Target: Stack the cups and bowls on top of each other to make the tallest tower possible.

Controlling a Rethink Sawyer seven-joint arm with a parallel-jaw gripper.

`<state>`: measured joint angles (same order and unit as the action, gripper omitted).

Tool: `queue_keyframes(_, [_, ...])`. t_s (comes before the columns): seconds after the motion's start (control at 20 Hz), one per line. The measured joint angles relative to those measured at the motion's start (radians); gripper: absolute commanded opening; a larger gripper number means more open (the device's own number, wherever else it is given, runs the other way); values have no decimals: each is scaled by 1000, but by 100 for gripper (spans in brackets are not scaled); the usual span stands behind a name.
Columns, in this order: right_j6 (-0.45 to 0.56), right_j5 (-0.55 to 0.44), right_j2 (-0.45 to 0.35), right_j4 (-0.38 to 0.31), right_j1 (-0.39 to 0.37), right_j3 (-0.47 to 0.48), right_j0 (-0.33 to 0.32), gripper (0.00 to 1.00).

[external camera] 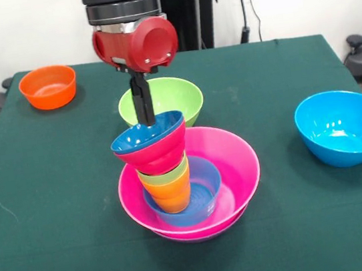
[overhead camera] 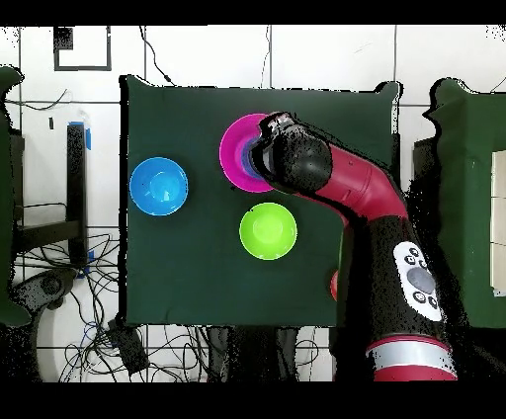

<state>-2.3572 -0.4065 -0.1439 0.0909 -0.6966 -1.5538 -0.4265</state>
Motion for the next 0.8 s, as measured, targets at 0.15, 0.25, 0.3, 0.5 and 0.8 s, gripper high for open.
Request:
queue_keyframes(0.15, [0, 0, 0, -3, 4, 0, -10, 0])
queue_keyframes(0.25, [0, 0, 0, -4, 7, 0, -11, 0])
queue_keyframes(0.3, [0, 0, 0, -4, 9, -1, -12, 0])
queue_keyframes(0.5, [0, 0, -4, -6, 12, -4, -16, 0])
queue_keyframes(0.8, [0, 0, -20, -8, 13, -12, -30, 0])
